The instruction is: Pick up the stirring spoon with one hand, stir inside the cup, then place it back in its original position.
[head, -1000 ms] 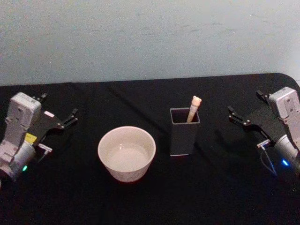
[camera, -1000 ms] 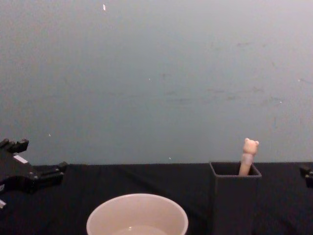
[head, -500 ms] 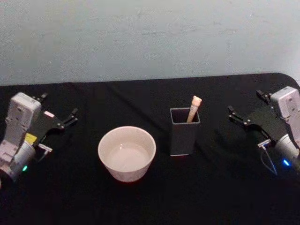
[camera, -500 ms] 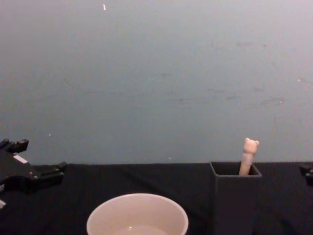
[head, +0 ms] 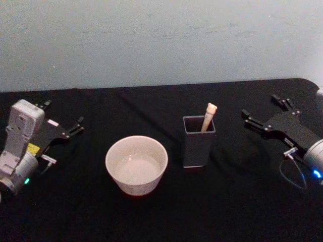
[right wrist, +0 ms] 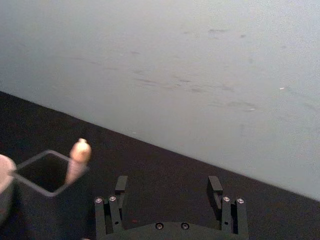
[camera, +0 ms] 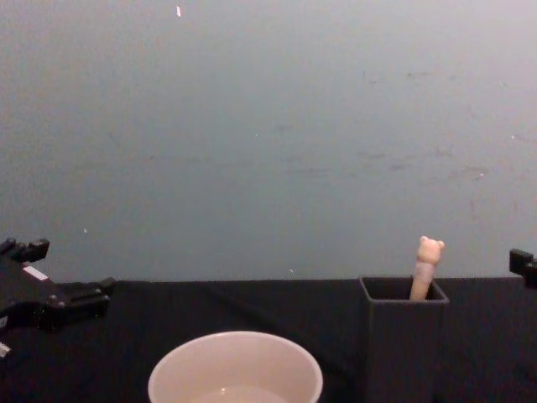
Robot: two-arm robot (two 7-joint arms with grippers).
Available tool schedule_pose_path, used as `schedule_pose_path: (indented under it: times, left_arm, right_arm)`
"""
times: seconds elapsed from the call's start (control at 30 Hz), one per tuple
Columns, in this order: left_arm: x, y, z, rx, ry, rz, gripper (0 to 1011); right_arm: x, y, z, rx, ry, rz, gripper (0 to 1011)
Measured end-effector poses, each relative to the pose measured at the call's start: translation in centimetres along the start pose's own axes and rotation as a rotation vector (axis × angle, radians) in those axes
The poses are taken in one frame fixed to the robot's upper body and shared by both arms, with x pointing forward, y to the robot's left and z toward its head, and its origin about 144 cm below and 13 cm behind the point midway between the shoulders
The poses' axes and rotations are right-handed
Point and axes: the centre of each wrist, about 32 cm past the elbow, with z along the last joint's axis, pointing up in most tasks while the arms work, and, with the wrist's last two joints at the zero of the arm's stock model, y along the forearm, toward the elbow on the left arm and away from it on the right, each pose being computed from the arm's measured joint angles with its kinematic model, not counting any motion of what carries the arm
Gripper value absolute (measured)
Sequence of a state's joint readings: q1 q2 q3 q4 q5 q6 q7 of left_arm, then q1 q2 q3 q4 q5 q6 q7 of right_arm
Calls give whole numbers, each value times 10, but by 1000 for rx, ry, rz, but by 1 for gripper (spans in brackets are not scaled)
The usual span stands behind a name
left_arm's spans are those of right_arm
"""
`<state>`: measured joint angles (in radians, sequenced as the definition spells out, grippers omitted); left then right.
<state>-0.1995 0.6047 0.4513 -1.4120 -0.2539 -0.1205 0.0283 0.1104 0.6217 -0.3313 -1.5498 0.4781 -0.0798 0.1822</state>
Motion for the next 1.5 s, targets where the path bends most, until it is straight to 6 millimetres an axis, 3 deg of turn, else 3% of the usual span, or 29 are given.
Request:
schedule_pose_path:
  times: [0.53, 1.17, 1.5]
  left_arm:
    - [0, 0, 0, 0, 0, 0, 1001]
    - [0, 0, 0, 0, 0, 0, 1001]
    - [0, 0, 0, 0, 0, 0, 1001]
  right_arm:
    - [-15, 7, 5, -14, 187, 241, 1002]
    - [-24, 50, 3, -14, 216, 275, 1002]
    - [-24, 60, 1, -20, 210, 277, 1002]
